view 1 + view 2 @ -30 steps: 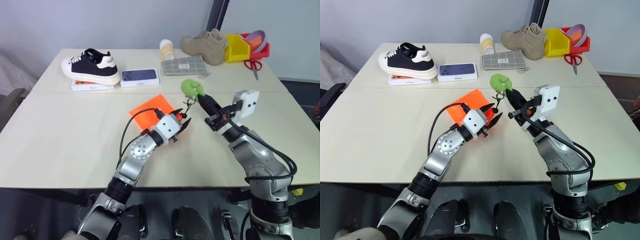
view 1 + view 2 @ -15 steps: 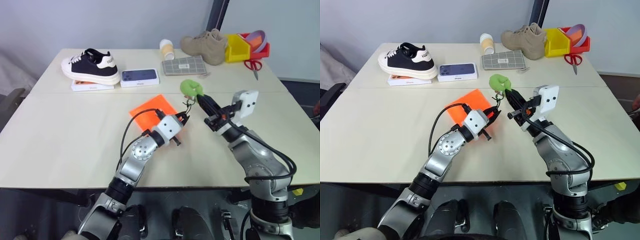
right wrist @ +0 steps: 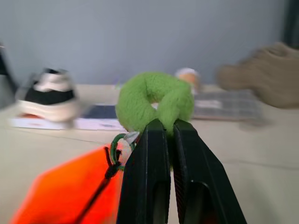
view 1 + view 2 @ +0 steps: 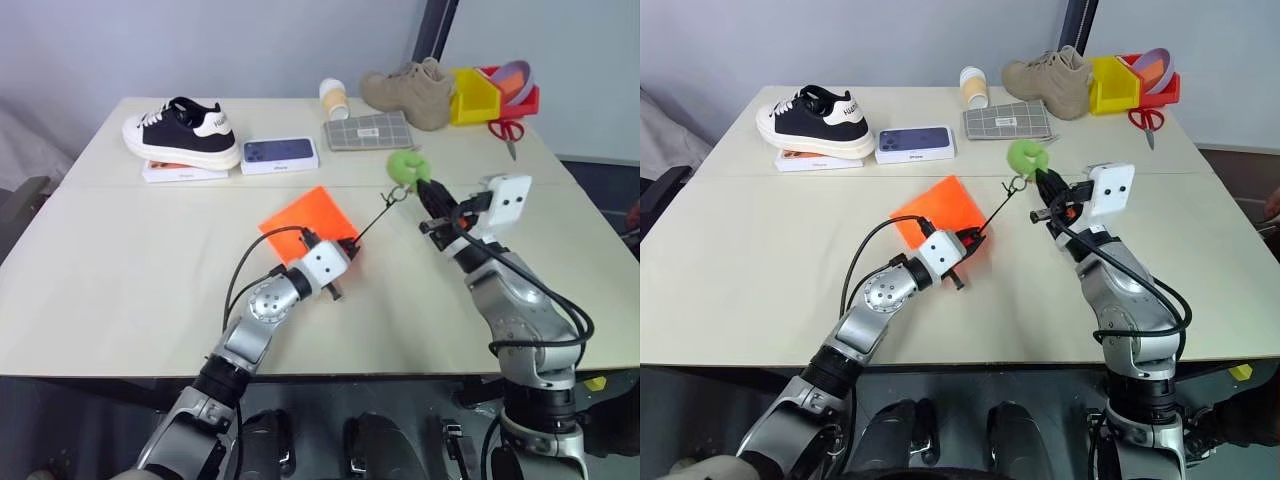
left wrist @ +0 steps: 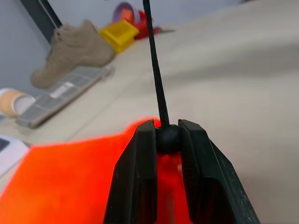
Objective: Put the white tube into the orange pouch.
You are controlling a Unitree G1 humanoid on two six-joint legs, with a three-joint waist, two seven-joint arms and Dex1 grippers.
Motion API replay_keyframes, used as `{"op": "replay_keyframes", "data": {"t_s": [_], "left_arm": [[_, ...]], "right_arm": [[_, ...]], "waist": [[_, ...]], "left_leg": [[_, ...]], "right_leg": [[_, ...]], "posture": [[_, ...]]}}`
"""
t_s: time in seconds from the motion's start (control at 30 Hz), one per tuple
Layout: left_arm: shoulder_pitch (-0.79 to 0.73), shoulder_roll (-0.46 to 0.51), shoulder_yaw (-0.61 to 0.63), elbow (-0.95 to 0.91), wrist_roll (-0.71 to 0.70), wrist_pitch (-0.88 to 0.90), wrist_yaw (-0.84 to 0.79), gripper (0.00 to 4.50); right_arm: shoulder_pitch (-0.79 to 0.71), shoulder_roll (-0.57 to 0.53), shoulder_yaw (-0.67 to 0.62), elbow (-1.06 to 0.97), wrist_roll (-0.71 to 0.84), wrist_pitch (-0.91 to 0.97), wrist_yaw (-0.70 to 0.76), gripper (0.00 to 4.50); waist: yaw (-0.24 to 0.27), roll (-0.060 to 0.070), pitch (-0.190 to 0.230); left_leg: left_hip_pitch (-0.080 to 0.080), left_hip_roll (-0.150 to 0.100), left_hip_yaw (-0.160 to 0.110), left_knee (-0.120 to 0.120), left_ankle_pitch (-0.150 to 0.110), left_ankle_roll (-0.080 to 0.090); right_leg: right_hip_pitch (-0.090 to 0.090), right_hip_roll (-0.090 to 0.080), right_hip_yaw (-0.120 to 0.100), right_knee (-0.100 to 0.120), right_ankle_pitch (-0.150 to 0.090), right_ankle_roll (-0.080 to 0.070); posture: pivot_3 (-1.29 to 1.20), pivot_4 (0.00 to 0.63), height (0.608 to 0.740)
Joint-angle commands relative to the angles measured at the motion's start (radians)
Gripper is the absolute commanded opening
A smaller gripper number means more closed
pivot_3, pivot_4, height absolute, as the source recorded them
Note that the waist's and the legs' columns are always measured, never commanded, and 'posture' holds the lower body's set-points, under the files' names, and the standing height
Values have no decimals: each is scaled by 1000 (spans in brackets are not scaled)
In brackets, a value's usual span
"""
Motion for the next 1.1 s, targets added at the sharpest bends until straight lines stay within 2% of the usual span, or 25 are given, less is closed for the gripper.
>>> {"op": "replay_keyframes", "data": {"t_s": [0.03, 0.3, 0.4, 0.5, 0.57, 0.7, 0.83, 0.93, 1.1], "left_arm": [[16, 22, 1, -23, -3, -2, -26, 193], [27, 45, 8, -32, -30, 4, -72, 193], [33, 39, 20, -58, -76, 27, -103, 1693], [55, 28, 47, -141, -183, 89, -161, 3253], [72, 27, 77, -205, -258, 151, -184, 4219], [109, 53, 171, -358, -449, 329, -230, 4238], [138, 151, 297, -441, -546, 451, -231, 4238], [164, 224, 378, -411, -537, 459, -214, 4238], [230, 310, 444, -361, -510, 436, -218, 4238]], "right_arm": [[-17, -8, -35, -11, -29, -39, -21, 0], [-21, -9, -31, 21, -71, -28, -39, 0], [-18, -13, -22, 24, -75, -20, -29, 0], [-9, -18, -13, 18, -53, 6, 1, 1087], [2, -24, -4, 9, -55, 14, 14, 2062], [57, -63, 22, -9, -79, 16, 64, 4192], [166, -133, 3, -30, -77, -18, 155, 4192], [227, -164, -34, -36, -42, -45, 224, 4192], [294, -193, -59, -40, -8, -63, 312, 4192]], "waist": [[0, 0, 0], [-1, 0, 0], [-2, 0, 0], [-3, 0, 0], [-3, 0, 0], [-2, 0, 0], [-2, 0, 0], [-3, 0, 0], [-2, 0, 0]], "left_leg": [[0, 0, 0, 0, 0, 0], [0, 0, 0, 0, 0, 0], [0, 0, 0, 0, 0, 0], [0, 0, 0, 0, 0, 0], [0, 0, 0, 0, 0, 0], [0, 0, 0, 0, 0, 0], [1, 0, 0, 0, 0, 0], [2, 0, 0, 0, 0, 0], [2, 0, 0, 0, 0, -1]], "right_leg": [[0, 0, 0, 0, 0, 0], [0, 0, 0, 0, 0, 0], [0, 0, 0, 0, 0, 0], [0, 0, 0, 0, 0, 0], [0, 0, 0, 0, 0, 0], [1, 0, 0, 0, 0, 0], [1, 0, 0, 0, 0, 0], [2, 0, 0, 0, 0, 0], [3, 0, 0, -1, 0, -1]], "posture": [[0, 150, 740], [0, 150, 740], [0, 150, 740], [0, 150, 740], [0, 150, 740], [0, 150, 740], [0, 150, 740], [0, 150, 740], [0, 150, 740]]}}
